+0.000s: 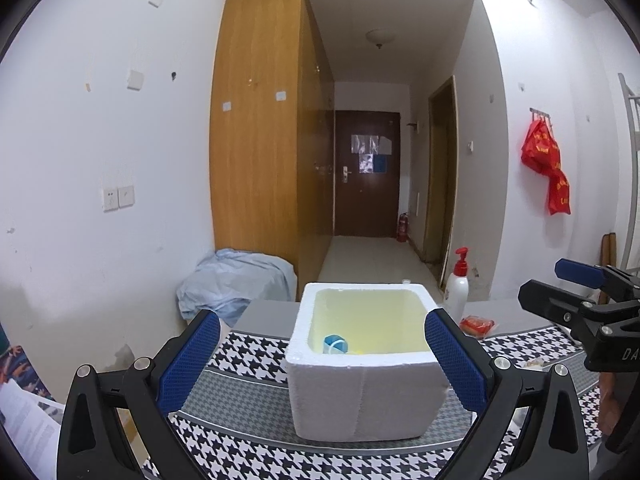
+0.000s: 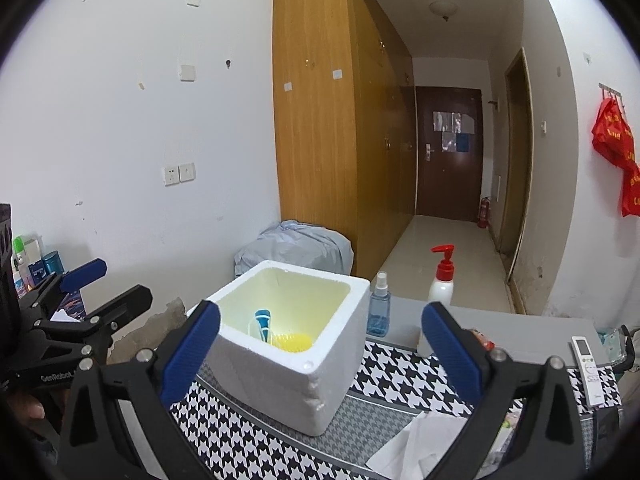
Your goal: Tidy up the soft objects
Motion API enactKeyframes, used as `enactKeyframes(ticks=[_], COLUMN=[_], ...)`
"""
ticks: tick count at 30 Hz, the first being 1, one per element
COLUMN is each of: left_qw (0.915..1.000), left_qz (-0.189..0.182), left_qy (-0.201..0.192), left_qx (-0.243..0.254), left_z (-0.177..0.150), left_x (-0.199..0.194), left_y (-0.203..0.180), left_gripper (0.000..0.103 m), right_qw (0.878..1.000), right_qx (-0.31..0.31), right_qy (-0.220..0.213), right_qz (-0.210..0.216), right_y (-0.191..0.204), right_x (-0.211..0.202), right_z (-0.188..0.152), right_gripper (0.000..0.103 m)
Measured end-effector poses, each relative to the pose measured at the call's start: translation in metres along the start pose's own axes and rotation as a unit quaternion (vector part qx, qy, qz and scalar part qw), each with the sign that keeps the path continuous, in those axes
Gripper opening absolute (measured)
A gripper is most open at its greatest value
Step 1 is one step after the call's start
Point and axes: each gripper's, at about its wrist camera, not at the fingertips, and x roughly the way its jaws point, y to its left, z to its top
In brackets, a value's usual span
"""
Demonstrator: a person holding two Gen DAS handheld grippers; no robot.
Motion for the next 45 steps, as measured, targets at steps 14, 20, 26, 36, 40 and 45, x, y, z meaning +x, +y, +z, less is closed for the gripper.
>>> enactKeyframes(ticks=[14,20,26,36,40,45], left_qw=[0.9997,0.9997,0.9993,0.9987,0.9986,0.9979], left_qz=[-0.013,-0.017,-0.020,-0.037,-0.042,-0.057], left_qy=[-0.018,-0.019,-0.031,-0.033,-0.033,-0.030], left_qx=[0.005,0.000,0.005,0.001,-0.005,-0.007], left_z=[-0.008,-0.015,-0.021,-0.031,-0.035,-0.041], left_x=[-0.028,-0.031,-0.038,-0.038,-0.037,-0.036], left_y=[-0.015,-0.019,-0.022,-0.024,-0.023,-0.025], left_gripper=[0.102,0.102,0.102,0.102,0.102,0.102], right_qw=[1.000,0.999,0.999,0.999,0.998,0.998], right_qx=[-0.004,-0.004,-0.005,-0.007,-0.004,0.003], right_qy=[-0.023,-0.032,-0.031,-0.034,-0.035,-0.033], right_qz=[-0.016,-0.024,-0.039,-0.042,-0.046,-0.049], right_y=[-0.010,-0.012,-0.014,-0.014,-0.017,-0.021], right_x=[-0.031,-0.042,-0.045,-0.053,-0.054,-0.054], right_z=[-0.018,-0.029,-0.037,-0.049,-0.054,-0.059], right_gripper=[0.102,0.102,0.102,0.102,0.102,0.102])
